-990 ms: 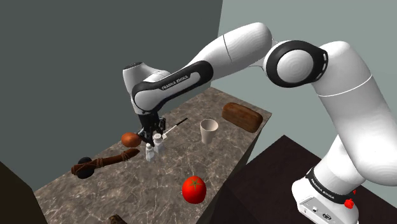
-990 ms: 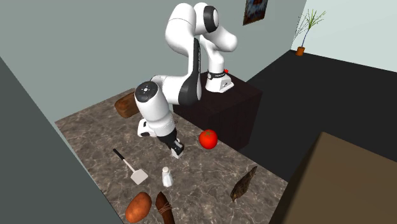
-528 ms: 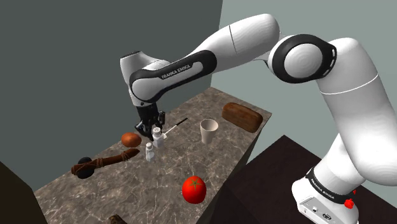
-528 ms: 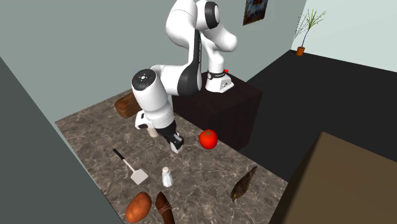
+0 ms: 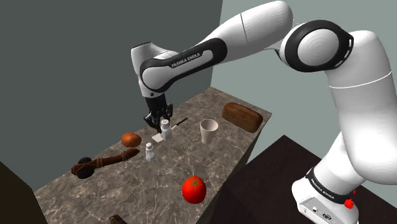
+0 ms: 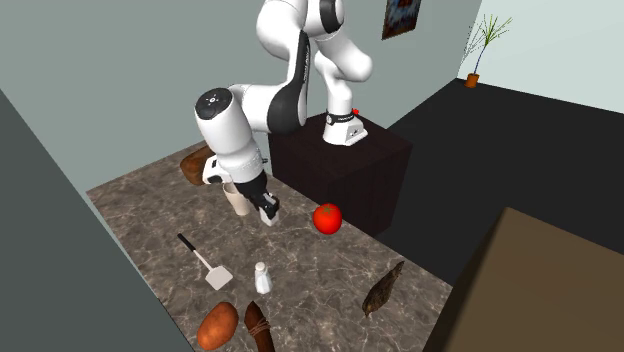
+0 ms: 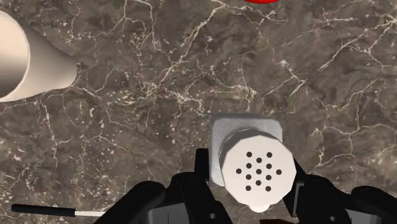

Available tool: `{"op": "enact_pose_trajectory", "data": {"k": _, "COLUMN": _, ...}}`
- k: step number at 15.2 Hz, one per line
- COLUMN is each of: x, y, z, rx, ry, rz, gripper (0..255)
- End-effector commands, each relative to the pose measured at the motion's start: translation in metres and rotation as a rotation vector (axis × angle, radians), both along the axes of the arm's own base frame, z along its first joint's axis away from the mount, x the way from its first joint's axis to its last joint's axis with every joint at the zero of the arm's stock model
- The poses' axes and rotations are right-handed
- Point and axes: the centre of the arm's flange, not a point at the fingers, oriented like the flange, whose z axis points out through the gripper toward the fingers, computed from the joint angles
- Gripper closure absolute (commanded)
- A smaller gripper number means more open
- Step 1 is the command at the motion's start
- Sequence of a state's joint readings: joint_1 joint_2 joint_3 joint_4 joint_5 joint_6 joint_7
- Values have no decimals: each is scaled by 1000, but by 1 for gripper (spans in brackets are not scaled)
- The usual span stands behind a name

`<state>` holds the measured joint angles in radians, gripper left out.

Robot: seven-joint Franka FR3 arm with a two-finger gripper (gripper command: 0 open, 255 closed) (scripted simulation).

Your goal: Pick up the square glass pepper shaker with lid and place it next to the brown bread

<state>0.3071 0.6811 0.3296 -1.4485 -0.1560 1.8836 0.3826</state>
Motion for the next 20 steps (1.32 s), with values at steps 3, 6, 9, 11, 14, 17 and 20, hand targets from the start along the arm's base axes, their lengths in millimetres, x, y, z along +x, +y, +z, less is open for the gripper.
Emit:
{"op": "enact_pose_trajectory", "data": {"k": 3, "x": 1, "y": -51, "z": 1, "rx": 0, "ry": 0, "rz": 0, "gripper": 255}}
{"op": "enact_pose_trajectory", "data": {"k": 6, "x": 2, "y": -91, "z": 1, "rx": 0, "ry": 0, "rz": 0, "gripper": 255}}
{"op": "enact_pose_trajectory", "data": {"k": 9, "x": 3, "y": -131, "z": 1, "rx": 0, "ry": 0, "rz": 0, "gripper": 255}}
{"op": "enact_pose_trajectory", "data": {"k": 11, "x": 4, "y": -157, "z": 1, "rx": 0, "ry": 0, "rz": 0, "gripper": 255}}
{"op": "enact_pose_trajectory", "data": {"k": 14, "x": 5, "y": -197, "z": 1, "rx": 0, "ry": 0, "rz": 0, "gripper": 255}}
{"op": "enact_pose_trajectory", "data": {"k": 17, "x": 6, "y": -236, "z": 1, "rx": 0, "ry": 0, "rz": 0, "gripper": 255}}
{"op": "enact_pose_trajectory", "data": {"k": 20, "x": 8, "y": -276, "z": 1, "rx": 0, "ry": 0, "rz": 0, "gripper": 255}}
